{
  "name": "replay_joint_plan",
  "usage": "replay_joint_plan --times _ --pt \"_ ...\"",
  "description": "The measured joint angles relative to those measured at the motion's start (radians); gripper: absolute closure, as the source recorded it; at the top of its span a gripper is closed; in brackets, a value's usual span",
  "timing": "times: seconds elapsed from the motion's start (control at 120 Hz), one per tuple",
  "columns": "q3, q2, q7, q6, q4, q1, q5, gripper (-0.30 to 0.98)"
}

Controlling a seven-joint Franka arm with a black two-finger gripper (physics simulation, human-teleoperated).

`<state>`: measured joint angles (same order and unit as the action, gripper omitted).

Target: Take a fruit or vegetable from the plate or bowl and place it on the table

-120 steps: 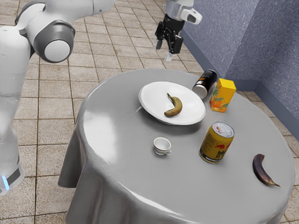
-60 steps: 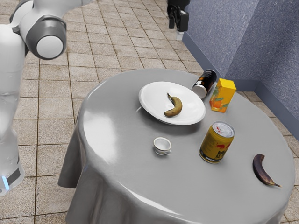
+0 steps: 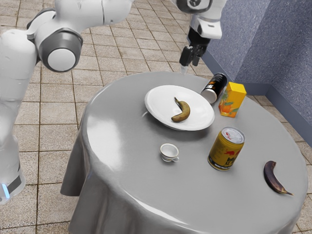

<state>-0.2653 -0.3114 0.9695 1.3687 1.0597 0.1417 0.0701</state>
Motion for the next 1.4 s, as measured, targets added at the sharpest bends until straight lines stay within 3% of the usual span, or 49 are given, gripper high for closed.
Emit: replay_joint_plan --times 0.283,0.583,1.058,1.4 --pt "0.001 -0.008 0.298 0.138 0.191 0.0 0.01 0.0" --pt "0.0 0.012 0.497 0.283 0.317 0.0 0.009 0.0" --pt "-0.003 0.034 0.661 0.423 0.45 -0.01 0.007 0.0" --pt "-0.002 -0.04 0.714 0.459 0.394 -0.01 0.007 0.0"
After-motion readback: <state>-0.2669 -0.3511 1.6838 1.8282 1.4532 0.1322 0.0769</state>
